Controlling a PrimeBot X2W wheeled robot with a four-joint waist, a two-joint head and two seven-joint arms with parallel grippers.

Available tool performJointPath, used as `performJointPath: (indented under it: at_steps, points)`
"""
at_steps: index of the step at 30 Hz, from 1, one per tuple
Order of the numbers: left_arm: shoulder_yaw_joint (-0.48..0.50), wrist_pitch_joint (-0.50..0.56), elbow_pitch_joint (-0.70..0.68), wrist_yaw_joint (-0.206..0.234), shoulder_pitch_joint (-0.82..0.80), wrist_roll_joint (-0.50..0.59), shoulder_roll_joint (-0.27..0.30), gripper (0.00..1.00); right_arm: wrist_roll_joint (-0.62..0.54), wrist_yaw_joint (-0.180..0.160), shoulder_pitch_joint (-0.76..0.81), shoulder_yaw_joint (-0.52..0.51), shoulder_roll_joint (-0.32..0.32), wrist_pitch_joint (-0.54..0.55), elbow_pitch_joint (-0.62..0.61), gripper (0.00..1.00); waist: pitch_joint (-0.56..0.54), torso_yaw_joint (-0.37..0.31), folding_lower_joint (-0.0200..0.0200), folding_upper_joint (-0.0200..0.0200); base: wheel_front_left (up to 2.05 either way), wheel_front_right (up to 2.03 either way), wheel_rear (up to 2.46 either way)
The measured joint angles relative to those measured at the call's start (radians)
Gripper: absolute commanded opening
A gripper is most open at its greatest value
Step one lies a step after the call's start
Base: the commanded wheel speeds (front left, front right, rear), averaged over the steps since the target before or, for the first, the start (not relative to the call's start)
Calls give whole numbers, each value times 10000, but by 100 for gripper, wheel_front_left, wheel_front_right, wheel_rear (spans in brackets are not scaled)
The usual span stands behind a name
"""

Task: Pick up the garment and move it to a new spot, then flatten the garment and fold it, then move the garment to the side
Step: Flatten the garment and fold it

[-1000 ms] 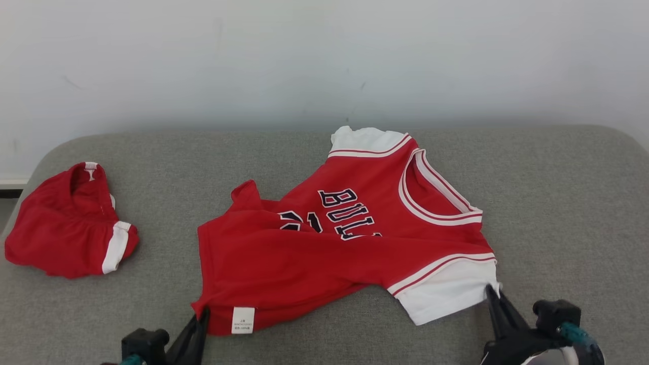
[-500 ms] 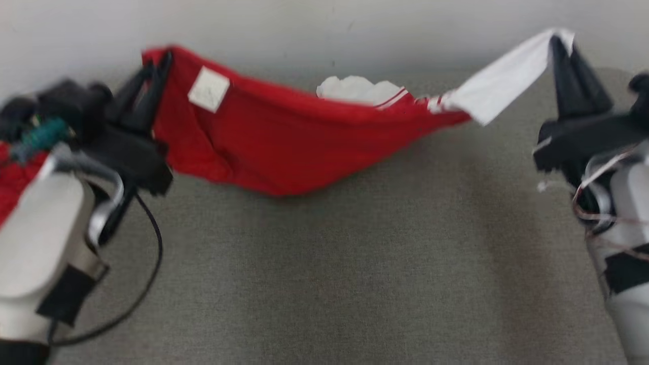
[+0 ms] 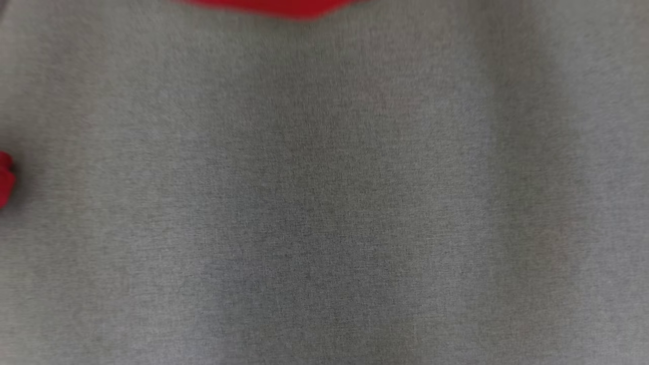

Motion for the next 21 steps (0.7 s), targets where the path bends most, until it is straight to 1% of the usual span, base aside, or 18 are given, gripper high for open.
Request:
performJointPath:
  at_steps: [4,10,15,21]
  points:
    - [-462,-52,779,0,-1422,-460,-50,0,-236,0,-1991,330,-40,73,1091,0,724,-41,0,0,0,0,0]
    - [-1060,-334,1964,0,-2803,-1135,-102,0,-813,0,-4377,640,86,-222,2809,0,1476,-25,-2,0,0,0,0]
    - [-1785,-562,2416,0,-3494,-1528,-180,0,-1114,0,-5442,938,230,-589,3981,0,1787,-41,-3,0,0,0,0]
    - [-2491,-671,2934,0,-4016,-1937,-82,0,-1149,0,-5995,1221,370,-1014,4947,0,1925,-249,-5,-1,0,0,0]
